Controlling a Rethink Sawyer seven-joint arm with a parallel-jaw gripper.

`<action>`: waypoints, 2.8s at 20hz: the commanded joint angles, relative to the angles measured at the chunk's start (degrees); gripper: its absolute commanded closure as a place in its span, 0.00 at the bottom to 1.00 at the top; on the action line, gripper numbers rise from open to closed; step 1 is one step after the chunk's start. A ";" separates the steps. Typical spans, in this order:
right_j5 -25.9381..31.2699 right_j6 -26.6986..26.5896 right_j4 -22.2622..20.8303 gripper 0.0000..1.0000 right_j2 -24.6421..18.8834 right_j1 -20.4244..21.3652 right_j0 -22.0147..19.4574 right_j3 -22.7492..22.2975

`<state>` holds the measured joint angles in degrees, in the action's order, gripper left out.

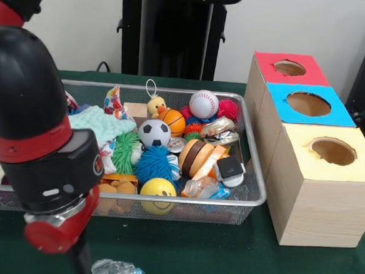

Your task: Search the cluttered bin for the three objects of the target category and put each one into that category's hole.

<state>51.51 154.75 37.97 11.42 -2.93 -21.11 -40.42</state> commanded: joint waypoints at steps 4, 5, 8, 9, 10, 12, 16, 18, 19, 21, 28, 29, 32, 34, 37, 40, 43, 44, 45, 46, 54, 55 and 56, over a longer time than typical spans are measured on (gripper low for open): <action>-4.16 -0.02 -0.05 1.00 -8.98 2.14 0.13 -9.34; -4.77 0.07 0.25 1.00 -9.49 1.81 0.21 -9.30; -6.83 0.24 0.40 1.00 -10.82 0.53 0.19 -8.74; -7.33 0.11 0.33 1.00 -11.24 0.14 0.09 -8.46; -7.83 -0.14 0.25 1.00 -11.83 -0.42 -0.10 -8.07; -9.26 -0.12 0.14 1.00 -12.75 -1.16 -0.17 -7.67; -11.81 -0.05 0.32 1.00 -15.09 -1.98 -0.32 -7.83; -13.28 0.11 0.40 1.00 -16.34 -2.47 -0.32 -7.85; -13.91 0.43 0.27 1.00 -16.58 -2.68 -0.24 -7.75; -14.09 0.91 -0.09 1.00 -16.76 -2.71 -0.20 -7.77; -16.19 -0.04 -0.75 1.00 -19.09 -4.34 -0.97 -7.71; -16.60 -0.19 -0.82 1.00 -19.45 -4.56 -1.06 -7.76; -17.45 -0.30 -1.07 1.00 -20.33 -5.26 -1.21 -7.50; -18.12 -0.33 -1.38 1.00 -20.82 -5.40 -1.44 -7.96; -19.26 -1.49 -1.90 1.00 -21.83 -5.23 -2.38 -10.16; -20.82 -1.50 -2.91 1.00 -21.69 -3.67 -3.08 -13.90; -22.25 -2.26 -3.65 1.00 -22.32 -1.25 -4.27 -18.95; -22.83 -2.41 -3.81 1.00 -22.62 -0.32 -4.66 -20.79; -23.30 -2.50 -3.99 1.00 -23.09 0.81 -5.09 -22.84; -23.78 -2.58 -4.17 1.00 -23.56 1.94 -5.52 -24.89; -24.41 -1.10 -3.79 1.00 -25.58 11.43 -7.08 -38.98; -24.27 -0.87 -3.68 1.00 -25.81 12.50 -7.25 -40.43; -24.14 -0.52 -3.63 1.00 -25.86 13.22 -7.37 -41.46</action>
<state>29.40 154.78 37.13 -9.61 3.89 -27.16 -63.81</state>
